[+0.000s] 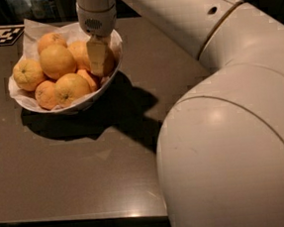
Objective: Pick orange from white bowl
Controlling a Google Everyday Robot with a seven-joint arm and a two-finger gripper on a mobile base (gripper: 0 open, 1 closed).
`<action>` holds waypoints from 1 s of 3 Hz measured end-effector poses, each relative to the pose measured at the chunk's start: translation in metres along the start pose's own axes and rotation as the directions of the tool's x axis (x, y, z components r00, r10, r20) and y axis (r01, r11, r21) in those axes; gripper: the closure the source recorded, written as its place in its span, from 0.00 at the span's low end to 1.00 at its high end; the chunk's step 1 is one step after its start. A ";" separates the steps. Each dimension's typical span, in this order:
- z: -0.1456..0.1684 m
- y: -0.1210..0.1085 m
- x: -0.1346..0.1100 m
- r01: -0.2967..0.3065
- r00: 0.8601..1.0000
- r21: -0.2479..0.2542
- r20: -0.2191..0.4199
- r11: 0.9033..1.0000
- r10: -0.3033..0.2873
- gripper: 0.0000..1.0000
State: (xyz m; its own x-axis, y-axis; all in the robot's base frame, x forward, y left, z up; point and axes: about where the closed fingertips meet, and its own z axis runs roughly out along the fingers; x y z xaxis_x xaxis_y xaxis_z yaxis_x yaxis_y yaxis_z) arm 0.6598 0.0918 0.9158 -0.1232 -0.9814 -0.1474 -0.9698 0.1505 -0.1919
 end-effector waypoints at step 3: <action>-0.100 0.030 0.037 -0.018 0.942 0.146 0.334 0.989 -0.032 1.00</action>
Offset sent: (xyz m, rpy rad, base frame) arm -0.0547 -0.0648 0.1052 0.3972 -0.2365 -0.0095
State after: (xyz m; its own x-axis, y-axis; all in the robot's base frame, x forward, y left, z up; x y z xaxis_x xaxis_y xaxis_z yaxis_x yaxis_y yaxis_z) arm 0.6055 0.0484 1.0014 -0.0147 -0.8895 -0.4567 -0.9264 0.1840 -0.3286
